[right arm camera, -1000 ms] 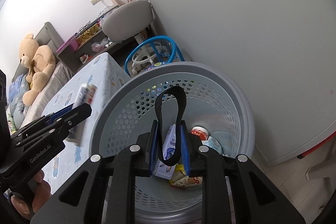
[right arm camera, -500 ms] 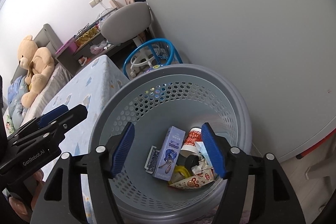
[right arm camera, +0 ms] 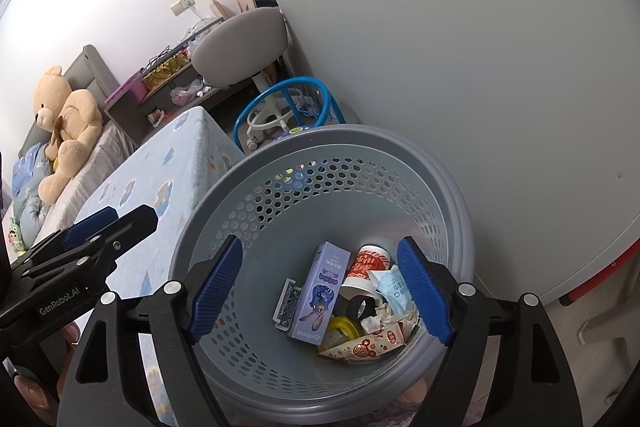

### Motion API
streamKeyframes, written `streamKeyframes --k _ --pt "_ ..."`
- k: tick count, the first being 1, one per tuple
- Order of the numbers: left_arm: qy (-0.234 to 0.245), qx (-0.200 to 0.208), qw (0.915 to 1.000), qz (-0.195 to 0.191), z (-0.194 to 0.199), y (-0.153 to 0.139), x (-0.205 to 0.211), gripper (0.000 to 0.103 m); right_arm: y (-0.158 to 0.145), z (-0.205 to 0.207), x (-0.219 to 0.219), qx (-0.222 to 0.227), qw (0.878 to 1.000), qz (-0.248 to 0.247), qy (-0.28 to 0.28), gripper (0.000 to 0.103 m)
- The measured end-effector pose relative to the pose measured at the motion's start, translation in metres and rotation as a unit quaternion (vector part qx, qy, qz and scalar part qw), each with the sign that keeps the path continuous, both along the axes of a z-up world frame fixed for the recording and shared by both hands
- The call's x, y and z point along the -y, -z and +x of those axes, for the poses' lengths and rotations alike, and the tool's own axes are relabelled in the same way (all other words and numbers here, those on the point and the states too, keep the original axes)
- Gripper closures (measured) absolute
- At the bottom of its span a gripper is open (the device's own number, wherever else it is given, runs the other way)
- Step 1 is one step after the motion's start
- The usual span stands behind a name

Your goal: Collect trash

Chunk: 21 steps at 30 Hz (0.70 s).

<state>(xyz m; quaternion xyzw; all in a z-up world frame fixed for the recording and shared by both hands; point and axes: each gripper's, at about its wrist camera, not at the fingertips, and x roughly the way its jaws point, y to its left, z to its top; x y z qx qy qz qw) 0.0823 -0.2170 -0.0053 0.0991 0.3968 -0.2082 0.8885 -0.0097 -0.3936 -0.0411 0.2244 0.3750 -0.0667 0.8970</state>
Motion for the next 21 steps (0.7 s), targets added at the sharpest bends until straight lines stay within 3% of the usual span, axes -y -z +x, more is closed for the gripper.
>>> streamKeyframes --k 6,21 --pt "-0.007 0.0 1.0 0.003 -0.0004 -0.0004 -0.0025 0.022 0.0001 0.0009 0.0003 0.001 1.0 0.0 0.001 0.02" --pt "-0.015 -0.005 0.9998 0.01 0.002 0.0028 -0.0046 0.022 0.0012 0.0012 0.0006 0.002 1.0 0.0 0.002 0.017"
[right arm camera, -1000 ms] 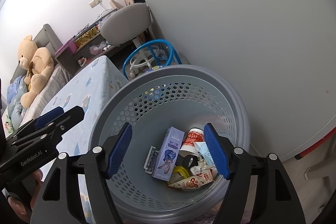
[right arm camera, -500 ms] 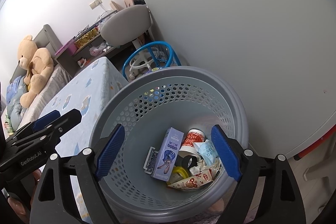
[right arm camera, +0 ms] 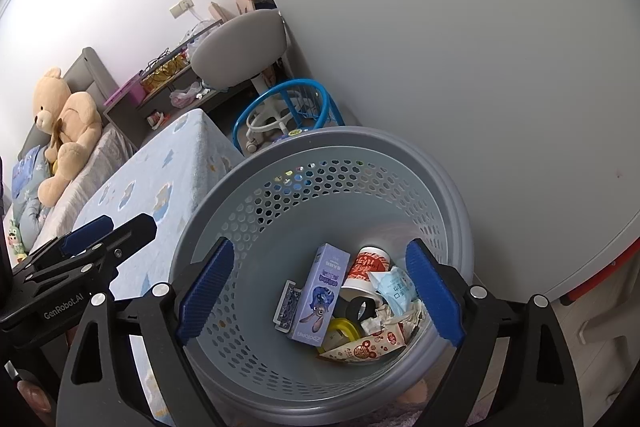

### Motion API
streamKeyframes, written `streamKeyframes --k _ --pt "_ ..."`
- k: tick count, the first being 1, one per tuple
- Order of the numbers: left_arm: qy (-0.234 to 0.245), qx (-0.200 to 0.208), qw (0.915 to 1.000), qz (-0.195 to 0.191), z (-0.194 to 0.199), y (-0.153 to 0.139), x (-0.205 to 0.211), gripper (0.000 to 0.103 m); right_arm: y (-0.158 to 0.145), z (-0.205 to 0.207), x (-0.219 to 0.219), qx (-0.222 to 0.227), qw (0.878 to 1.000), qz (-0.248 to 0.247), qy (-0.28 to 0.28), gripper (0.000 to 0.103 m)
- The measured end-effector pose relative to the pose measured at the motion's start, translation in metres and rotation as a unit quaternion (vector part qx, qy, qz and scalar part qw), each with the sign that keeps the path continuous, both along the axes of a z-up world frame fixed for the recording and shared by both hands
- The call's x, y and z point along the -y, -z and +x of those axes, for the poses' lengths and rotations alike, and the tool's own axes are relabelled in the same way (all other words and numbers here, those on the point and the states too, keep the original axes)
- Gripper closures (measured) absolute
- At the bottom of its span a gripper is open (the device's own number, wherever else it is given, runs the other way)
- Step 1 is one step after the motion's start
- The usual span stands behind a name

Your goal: Collect trash

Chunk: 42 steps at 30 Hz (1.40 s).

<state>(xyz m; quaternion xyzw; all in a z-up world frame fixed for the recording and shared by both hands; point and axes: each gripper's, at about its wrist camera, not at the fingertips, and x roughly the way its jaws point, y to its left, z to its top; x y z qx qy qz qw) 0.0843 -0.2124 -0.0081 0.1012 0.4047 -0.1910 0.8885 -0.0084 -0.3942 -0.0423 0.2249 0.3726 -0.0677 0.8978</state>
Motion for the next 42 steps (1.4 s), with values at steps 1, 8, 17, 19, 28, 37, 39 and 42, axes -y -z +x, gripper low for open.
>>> streamKeyframes --k 1,8,17,19,28,37,39,42 --pt "0.0 0.0 1.0 0.0 -0.0001 0.0002 0.0002 0.022 0.0 0.0 0.0 0.0 1.0 0.0 0.0 0.017" --pt "-0.008 0.003 0.9999 0.005 0.0001 0.0005 -0.0003 0.022 -0.0002 -0.0003 -0.0002 0.0 1.0 0.0 0.0 0.017" --pt "-0.008 0.006 0.9999 0.008 -0.0018 0.0 0.0 0.022 -0.0002 -0.0003 -0.0004 0.0 1.0 0.0 0.0 0.017" --pt "-0.008 0.007 0.9999 0.009 -0.002 0.0001 0.0 0.022 -0.0003 -0.0004 -0.0004 0.0 1.0 0.0 0.0 0.017" --pt "-0.007 0.007 0.9999 0.009 -0.0026 -0.0002 0.0012 0.022 -0.0005 -0.0006 -0.0007 0.0 1.0 0.0 0.0 0.017" --pt "-0.006 0.005 0.9999 0.01 -0.0029 -0.0001 0.0019 0.022 -0.0007 -0.0006 -0.0007 0.0 1.0 0.0 0.0 0.017" --pt "-0.005 0.004 0.9999 0.011 -0.004 -0.0003 0.0032 0.022 -0.0008 -0.0006 -0.0007 0.0 1.0 0.0 0.0 0.017" --pt "-0.004 0.004 0.9999 0.012 -0.0048 -0.0001 0.0038 0.022 -0.0008 -0.0006 -0.0007 0.0 1.0 0.0 0.0 0.017"
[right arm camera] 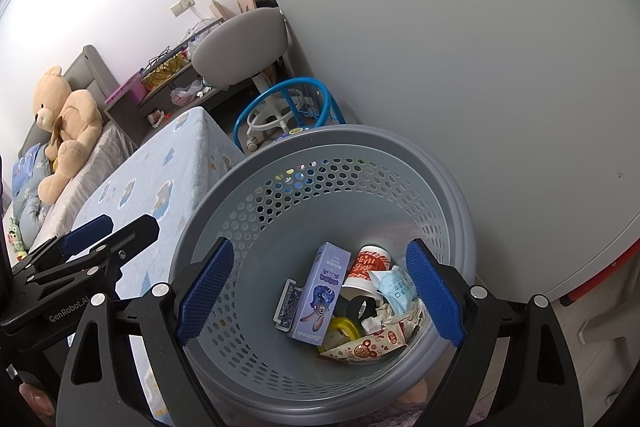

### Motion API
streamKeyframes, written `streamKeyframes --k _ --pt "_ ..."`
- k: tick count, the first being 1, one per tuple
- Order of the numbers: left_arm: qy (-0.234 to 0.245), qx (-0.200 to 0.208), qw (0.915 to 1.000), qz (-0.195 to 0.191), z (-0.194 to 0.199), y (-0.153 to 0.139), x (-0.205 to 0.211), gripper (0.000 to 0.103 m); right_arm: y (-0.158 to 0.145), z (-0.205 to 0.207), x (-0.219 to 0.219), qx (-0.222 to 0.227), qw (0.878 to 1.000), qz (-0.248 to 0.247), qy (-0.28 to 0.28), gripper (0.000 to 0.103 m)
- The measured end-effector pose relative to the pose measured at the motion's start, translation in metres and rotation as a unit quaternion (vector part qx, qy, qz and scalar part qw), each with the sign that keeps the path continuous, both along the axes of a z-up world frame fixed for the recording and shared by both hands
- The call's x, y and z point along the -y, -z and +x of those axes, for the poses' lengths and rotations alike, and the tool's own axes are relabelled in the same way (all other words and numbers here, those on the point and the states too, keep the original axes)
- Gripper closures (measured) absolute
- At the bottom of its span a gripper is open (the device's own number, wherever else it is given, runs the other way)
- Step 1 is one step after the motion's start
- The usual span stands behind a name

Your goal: Collect trash

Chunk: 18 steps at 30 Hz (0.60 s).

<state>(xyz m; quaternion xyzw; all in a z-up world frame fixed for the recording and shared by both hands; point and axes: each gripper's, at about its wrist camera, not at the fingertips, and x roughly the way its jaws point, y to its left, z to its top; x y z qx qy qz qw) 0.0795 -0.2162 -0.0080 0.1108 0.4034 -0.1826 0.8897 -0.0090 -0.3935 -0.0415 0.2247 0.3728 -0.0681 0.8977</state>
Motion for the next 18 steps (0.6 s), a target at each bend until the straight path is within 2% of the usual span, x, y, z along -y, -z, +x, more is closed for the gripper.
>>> streamKeyframes --k 18 --pt "0.004 0.0 1.0 0.002 -0.0003 0.001 -0.0006 0.022 -0.0003 -0.0001 -0.0001 -0.001 1.0 0.0 0.0 0.017"
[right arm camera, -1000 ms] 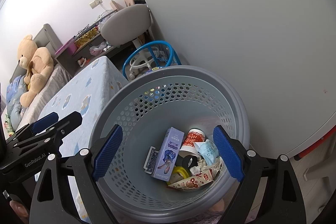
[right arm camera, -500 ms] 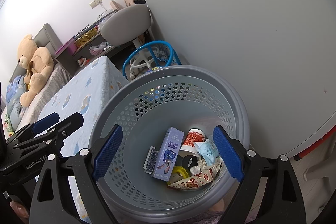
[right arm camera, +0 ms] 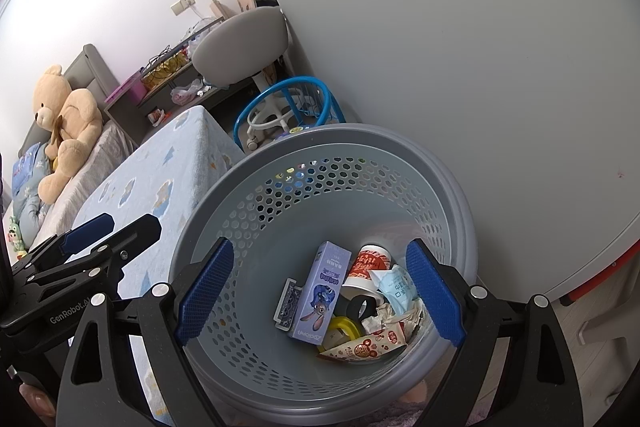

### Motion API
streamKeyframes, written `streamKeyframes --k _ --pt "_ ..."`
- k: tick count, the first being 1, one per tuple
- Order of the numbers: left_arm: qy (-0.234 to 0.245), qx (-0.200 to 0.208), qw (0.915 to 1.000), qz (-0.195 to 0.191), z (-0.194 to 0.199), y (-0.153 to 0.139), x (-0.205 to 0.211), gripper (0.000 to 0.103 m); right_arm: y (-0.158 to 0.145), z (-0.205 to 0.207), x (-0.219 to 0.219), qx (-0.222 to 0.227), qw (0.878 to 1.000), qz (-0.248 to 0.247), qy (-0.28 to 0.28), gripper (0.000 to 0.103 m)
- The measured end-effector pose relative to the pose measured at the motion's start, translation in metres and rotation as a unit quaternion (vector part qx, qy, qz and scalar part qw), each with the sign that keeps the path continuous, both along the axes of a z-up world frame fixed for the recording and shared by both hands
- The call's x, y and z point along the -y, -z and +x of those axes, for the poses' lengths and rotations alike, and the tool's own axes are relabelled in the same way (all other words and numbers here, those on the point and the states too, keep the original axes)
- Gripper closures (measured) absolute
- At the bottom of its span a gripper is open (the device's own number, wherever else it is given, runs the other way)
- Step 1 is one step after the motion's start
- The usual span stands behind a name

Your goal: Collect trash

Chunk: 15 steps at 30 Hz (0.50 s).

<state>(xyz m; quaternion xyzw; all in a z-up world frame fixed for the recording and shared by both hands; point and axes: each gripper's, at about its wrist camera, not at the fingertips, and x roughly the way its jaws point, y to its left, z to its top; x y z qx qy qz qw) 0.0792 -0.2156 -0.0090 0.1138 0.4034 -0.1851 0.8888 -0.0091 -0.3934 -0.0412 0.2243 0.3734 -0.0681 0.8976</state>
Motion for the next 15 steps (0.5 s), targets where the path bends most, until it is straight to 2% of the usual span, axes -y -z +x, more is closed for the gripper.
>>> streamKeyframes --k 15 --pt "-0.001 -0.001 1.0 0.001 0.0006 -0.0002 -0.0002 0.022 -0.0008 -0.0003 -0.0001 0.0 1.0 0.0 0.0 0.017"
